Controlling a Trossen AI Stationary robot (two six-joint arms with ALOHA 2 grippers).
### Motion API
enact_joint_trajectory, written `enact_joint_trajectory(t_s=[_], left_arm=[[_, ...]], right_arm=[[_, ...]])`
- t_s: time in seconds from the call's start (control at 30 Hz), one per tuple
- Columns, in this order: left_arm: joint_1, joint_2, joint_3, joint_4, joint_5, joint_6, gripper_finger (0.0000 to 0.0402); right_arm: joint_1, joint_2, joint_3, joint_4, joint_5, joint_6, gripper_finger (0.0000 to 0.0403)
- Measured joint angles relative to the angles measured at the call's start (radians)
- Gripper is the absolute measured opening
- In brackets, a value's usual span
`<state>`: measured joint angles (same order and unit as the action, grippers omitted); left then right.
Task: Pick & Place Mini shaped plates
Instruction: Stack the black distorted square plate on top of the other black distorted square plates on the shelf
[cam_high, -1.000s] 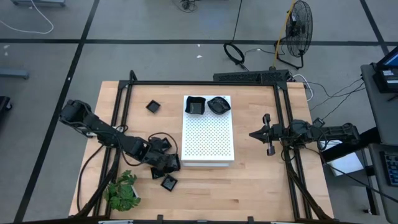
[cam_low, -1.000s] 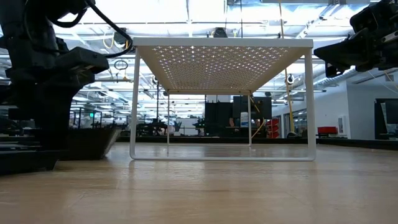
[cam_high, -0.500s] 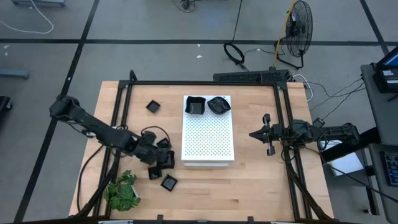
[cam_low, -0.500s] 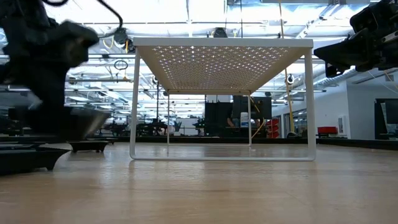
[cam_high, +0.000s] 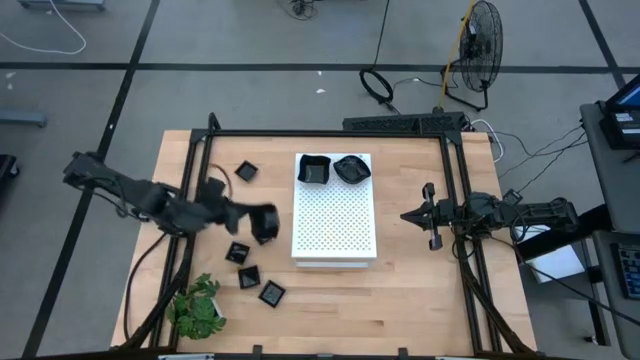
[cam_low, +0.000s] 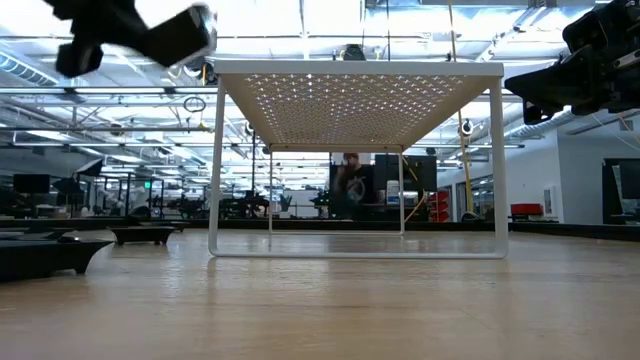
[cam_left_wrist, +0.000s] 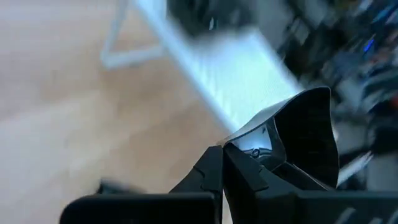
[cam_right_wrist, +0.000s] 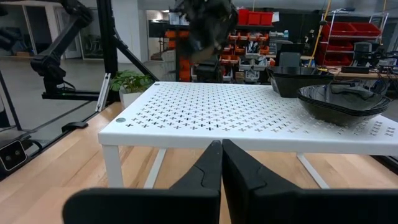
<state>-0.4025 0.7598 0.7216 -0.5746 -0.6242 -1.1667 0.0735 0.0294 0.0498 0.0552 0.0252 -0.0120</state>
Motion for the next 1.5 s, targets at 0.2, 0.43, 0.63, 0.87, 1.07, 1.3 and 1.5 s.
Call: enact_joint_trajectory(t_s=[0.2, 0.43, 0.63, 0.87, 1.07, 1.3, 1.5], left_arm=[[0.166, -0.128, 0.004, 0.170, 0.003, 0.183, 0.0004], [0.468, -0.078, 0.155, 0.209, 0.288, 0.405, 0.0003], [0.708, 0.142, 0.371, 0.160, 0.596, 0.578, 0.0002], [0.929, 0.496, 0.723, -0.181, 0.786, 0.734, 0.0002], [0.989, 0.725, 0.859, -0.254, 0.901, 0.813, 0.0002], [0.991, 0.852, 0.875, -0.262, 0.911, 0.833, 0.0003], [0.978, 0.903, 0.875, -0.270, 0.907, 0.828, 0.0002]], right_arm=[[0.000, 0.000, 0.000, 0.000, 0.000, 0.000, 0.0000], [0.000, 0.000, 0.000, 0.000, 0.000, 0.000, 0.0000], [0.000, 0.000, 0.000, 0.001, 0.000, 0.000, 0.0000], [0.000, 0.000, 0.000, 0.000, 0.000, 0.000, 0.0000], [0.000, 0.000, 0.000, 0.000, 0.000, 0.000, 0.0000], [0.000, 0.000, 0.000, 0.000, 0.000, 0.000, 0.0000], [0.000, 0.000, 0.000, 0.000, 0.000, 0.000, 0.0000]])
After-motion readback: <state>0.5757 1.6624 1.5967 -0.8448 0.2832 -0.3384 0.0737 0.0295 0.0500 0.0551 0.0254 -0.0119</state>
